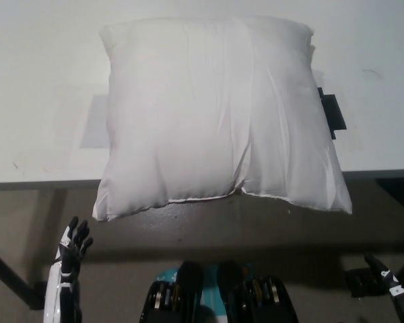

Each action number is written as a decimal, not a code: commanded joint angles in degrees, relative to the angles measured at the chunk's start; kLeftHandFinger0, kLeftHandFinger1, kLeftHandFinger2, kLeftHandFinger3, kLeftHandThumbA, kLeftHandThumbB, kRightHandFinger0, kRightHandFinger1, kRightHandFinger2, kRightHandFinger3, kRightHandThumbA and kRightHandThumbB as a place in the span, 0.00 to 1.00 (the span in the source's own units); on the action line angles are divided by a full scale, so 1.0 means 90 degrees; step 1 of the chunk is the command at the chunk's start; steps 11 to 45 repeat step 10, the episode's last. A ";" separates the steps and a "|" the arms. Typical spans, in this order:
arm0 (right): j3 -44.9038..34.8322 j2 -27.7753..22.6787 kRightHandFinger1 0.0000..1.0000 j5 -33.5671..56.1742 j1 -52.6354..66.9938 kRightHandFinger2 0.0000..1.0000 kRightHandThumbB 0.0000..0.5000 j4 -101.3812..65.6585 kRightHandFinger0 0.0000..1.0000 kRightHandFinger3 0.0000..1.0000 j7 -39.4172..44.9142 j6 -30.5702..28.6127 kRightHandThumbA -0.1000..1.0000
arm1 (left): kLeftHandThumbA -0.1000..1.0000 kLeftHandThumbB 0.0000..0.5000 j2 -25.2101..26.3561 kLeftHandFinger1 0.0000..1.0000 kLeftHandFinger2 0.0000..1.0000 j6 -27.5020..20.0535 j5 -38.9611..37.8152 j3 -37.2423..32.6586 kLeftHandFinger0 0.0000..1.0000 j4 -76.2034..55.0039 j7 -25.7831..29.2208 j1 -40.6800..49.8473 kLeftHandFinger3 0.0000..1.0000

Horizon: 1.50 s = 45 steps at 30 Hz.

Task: The robot uses both hands to lift the pillow and then drops it on the table

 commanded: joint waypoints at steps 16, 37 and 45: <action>0.0016 -0.0120 1.00 -0.0110 -0.0035 1.00 0.34 -0.0217 1.00 1.00 -0.0064 -0.0172 1.00 | 1.00 0.16 0.0088 1.00 1.00 -0.0284 0.0371 -0.0050 1.00 -0.0202 0.0265 -0.0083 1.00; 0.0016 -0.0120 1.00 -0.0110 -0.0035 1.00 0.34 -0.0217 1.00 1.00 -0.0064 -0.0172 1.00 | 1.00 0.16 0.0088 1.00 1.00 -0.0284 0.0371 -0.0050 1.00 -0.0202 0.0265 -0.0083 1.00; 0.0016 -0.0120 1.00 -0.0110 -0.0035 1.00 0.34 -0.0217 1.00 1.00 -0.0064 -0.0172 1.00 | 1.00 0.16 0.0088 1.00 1.00 -0.0284 0.0371 -0.0050 1.00 -0.0202 0.0265 -0.0083 1.00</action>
